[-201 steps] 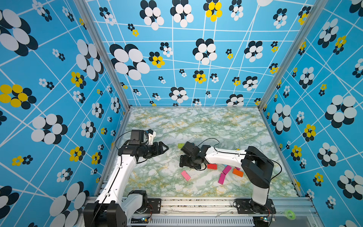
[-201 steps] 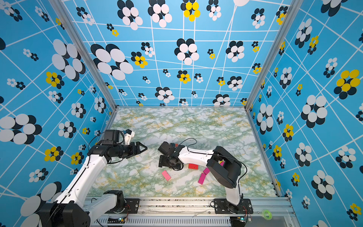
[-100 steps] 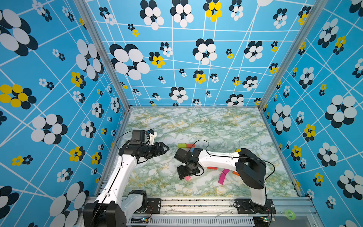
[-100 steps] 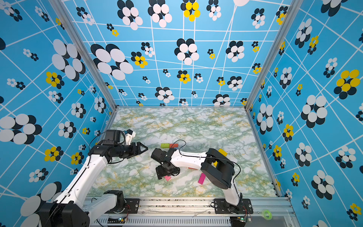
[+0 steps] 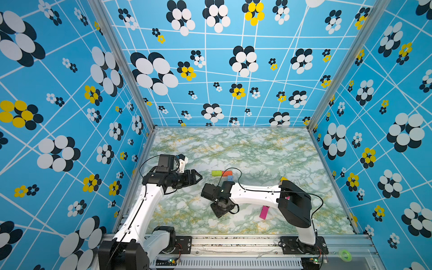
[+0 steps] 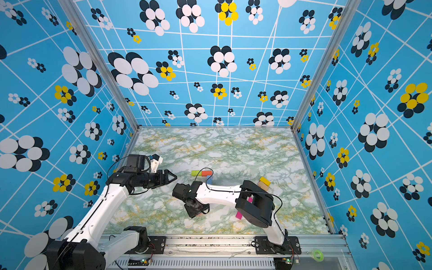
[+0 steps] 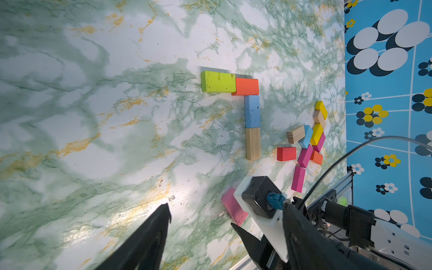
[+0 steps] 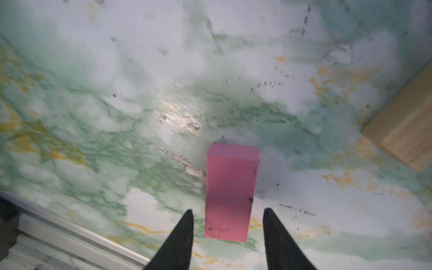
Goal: Assemble the number 7 with building blocks
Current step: Pick up the building block from the center of the board.
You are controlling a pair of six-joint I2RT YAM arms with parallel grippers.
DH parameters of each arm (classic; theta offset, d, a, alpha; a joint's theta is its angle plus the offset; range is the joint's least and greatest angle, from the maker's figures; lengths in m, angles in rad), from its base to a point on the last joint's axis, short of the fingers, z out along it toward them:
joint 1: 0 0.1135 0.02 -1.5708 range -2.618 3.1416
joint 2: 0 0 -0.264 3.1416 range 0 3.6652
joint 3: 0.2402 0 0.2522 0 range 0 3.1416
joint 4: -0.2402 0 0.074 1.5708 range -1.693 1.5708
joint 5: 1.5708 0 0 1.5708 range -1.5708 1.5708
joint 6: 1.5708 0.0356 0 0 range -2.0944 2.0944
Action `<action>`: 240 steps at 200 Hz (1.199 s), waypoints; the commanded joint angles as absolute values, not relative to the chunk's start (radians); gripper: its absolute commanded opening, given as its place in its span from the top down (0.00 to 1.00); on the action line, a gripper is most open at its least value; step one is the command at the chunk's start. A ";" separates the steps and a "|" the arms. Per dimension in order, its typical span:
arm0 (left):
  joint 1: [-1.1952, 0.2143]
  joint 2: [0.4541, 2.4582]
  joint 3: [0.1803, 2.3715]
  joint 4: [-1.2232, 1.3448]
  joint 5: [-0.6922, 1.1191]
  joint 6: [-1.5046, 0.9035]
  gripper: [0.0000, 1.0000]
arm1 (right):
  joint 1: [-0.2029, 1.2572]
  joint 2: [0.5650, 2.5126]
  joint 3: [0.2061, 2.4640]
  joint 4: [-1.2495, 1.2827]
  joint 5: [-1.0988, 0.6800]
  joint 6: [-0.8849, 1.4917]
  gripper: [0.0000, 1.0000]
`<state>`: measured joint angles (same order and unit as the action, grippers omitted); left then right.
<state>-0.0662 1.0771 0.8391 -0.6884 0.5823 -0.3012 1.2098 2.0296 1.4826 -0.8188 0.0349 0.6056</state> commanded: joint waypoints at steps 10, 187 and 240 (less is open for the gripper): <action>-0.074 1.075 0.830 -0.704 0.578 -0.282 0.21 | 1.212 2.059 1.520 -0.883 0.102 0.614 0.50; -0.081 1.067 0.828 -0.701 0.590 -0.280 0.21 | 1.211 2.114 1.561 -0.884 0.094 0.645 0.61; -0.081 1.069 0.830 -0.700 0.593 -0.279 0.21 | 1.212 2.072 1.527 -0.883 0.137 0.675 0.72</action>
<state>-0.0753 1.0771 0.8391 -0.6884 0.5838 -0.3012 1.2098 2.0987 1.5463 -0.8547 0.0921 0.6468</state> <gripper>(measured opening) 0.793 0.310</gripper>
